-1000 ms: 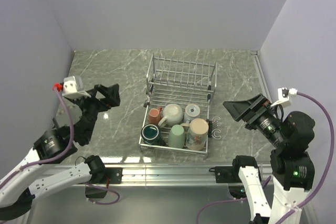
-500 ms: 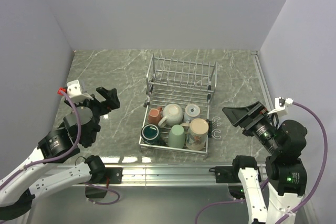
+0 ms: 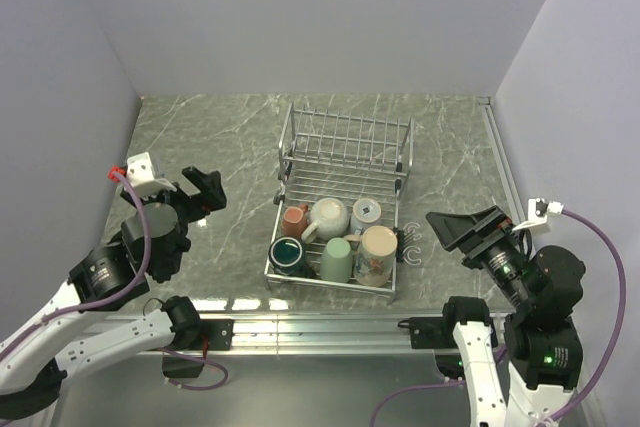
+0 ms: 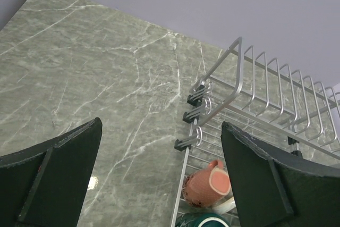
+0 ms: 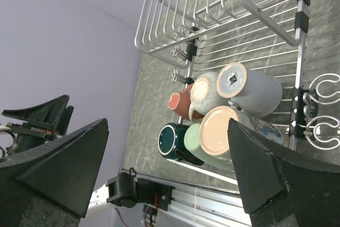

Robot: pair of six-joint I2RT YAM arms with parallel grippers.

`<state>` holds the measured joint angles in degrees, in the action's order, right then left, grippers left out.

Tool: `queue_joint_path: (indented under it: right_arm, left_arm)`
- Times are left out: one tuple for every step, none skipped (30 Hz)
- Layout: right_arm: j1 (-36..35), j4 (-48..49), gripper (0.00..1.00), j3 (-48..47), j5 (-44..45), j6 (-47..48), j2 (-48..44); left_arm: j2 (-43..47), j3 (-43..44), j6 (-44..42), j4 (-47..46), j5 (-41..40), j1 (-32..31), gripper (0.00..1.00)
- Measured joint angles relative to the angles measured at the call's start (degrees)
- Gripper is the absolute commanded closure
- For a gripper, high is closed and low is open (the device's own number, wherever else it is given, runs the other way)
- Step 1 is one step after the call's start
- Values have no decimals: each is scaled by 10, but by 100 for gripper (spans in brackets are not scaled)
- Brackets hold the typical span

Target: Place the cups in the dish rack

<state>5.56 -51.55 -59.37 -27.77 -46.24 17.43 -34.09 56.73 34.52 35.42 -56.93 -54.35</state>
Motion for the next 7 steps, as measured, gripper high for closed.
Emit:
queue_joint_path:
  right_arm:
    - [0, 0, 0, 2, 2, -2, -4]
    - [0, -2, 0, 3, 3, -2, -8]
    - [0, -2, 0, 4, 3, -2, -11]
    - [0, -1, 0, 7, 3, -2, -14]
    - [0, 1, 0, 10, 1, -2, -18]
    - [0, 2, 0, 14, -1, -1, -21]
    - [0, -1, 0, 14, 0, -1, -22]
  left_arm:
    - [-1, 1, 0, 0, 0, 0, 1]
    - [-3, 2, 0, 0, 0, 0, 1]
    - [-4, 3, 0, 0, 0, 0, 1]
    - [-5, 3, 0, 0, -1, 0, 1]
    - [-7, 3, 0, 0, -2, 0, 1]
    - [-9, 3, -2, 0, -3, 0, 1]
    - [-10, 3, -5, 0, -4, 0, 1]
